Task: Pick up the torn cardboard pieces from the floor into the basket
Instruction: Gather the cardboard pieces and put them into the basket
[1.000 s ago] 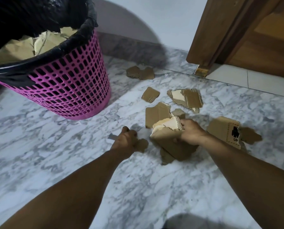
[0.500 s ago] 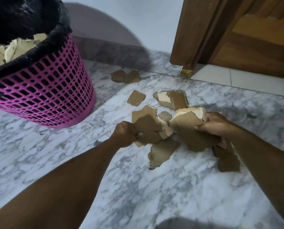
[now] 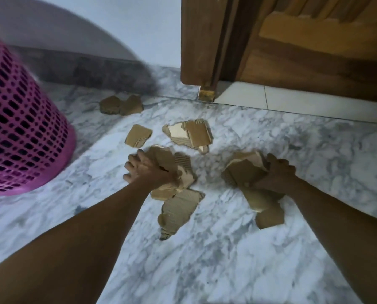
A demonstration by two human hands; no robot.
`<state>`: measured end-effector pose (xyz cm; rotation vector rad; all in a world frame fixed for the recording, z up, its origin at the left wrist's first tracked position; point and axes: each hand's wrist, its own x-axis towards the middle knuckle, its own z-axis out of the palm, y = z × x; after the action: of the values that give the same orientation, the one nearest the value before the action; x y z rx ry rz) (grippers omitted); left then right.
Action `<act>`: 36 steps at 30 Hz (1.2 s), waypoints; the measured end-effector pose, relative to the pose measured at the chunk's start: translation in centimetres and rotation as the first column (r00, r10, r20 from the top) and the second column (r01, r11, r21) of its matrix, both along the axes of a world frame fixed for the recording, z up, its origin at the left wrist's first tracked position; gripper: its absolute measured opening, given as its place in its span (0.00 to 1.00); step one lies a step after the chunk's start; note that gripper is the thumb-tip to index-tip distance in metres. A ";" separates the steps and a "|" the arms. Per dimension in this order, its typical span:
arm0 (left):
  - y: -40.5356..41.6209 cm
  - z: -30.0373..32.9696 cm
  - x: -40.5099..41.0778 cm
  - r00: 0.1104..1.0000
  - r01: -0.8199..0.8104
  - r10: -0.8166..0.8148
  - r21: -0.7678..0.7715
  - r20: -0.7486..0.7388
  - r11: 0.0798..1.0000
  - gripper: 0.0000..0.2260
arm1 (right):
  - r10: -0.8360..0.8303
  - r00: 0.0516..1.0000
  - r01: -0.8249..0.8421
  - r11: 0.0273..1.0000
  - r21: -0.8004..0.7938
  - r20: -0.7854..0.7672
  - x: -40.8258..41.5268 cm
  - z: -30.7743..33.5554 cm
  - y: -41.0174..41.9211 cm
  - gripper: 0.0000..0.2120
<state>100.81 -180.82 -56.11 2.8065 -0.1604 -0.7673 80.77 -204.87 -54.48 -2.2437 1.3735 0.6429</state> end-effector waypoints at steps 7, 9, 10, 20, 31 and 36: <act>-1.8 -0.2 -0.9 0.992 0.124 -0.122 0.120 -0.021 0.985 0.55 | 0.014 1.000 -0.014 1.000 -0.021 -0.012 1.6 -0.4 1.6 0.52; -1.4 -0.2 -0.3 0.991 0.118 -0.115 0.057 -0.062 0.991 0.52 | 0.011 1.000 -0.011 0.999 -0.031 -0.019 2.1 -0.5 2.4 0.52; -1.0 -0.4 -0.1 0.990 0.114 -0.113 0.006 -0.089 0.993 0.50 | 0.016 1.000 -0.016 0.999 -0.038 -0.002 2.3 -0.6 2.8 0.52; 1.8 -0.3 -0.7 0.927 -0.228 0.043 -0.468 -0.373 0.854 0.32 | -0.139 0.880 0.014 0.964 0.267 0.454 4.5 -1.1 6.7 0.35; 8.5 10.8 4.6 0.908 -0.327 0.058 -0.614 -0.415 0.718 0.24 | -0.172 0.827 -0.071 0.913 0.402 0.535 11.1 9.7 10.2 0.28; 11.5 19.7 8.4 0.920 -0.330 0.068 -0.668 -0.387 0.667 0.14 | -0.217 0.768 -0.098 0.890 0.446 0.602 16.2 18.2 12.6 0.23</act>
<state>109.20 -169.32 -36.41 1.8653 -0.0643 -0.8654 96.97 -192.25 -36.31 -1.7668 0.8273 0.1069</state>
